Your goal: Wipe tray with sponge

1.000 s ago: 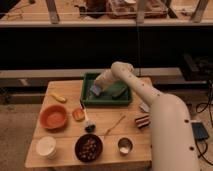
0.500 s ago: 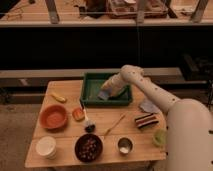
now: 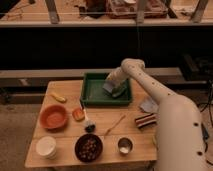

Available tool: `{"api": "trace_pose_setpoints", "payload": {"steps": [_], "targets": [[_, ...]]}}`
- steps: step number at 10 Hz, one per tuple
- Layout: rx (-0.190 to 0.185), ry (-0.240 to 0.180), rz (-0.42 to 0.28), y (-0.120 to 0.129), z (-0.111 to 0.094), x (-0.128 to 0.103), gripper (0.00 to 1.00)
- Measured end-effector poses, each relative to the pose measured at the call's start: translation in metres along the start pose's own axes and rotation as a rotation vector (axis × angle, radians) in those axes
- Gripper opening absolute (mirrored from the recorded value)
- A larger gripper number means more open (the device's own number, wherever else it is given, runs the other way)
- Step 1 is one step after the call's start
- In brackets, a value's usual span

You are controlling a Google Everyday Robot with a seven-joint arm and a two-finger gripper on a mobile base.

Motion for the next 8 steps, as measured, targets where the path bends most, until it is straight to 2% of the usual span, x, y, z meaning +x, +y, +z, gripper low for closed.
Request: {"api": "trace_pose_setpoints", "payload": {"steps": [2,5,6,8], "targets": [[-0.007,0.018,-0.014,-0.020,0.018,-0.001,0.15],[0.011,0.017,-0.035,-0.060,0.046,-0.022,0.15],[0.023,0.005,-0.041,-0.072,0.055,-0.033,0.15],[0.046,-0.057,-0.061,-0.088,0.065,-0.064,0.15]]}}
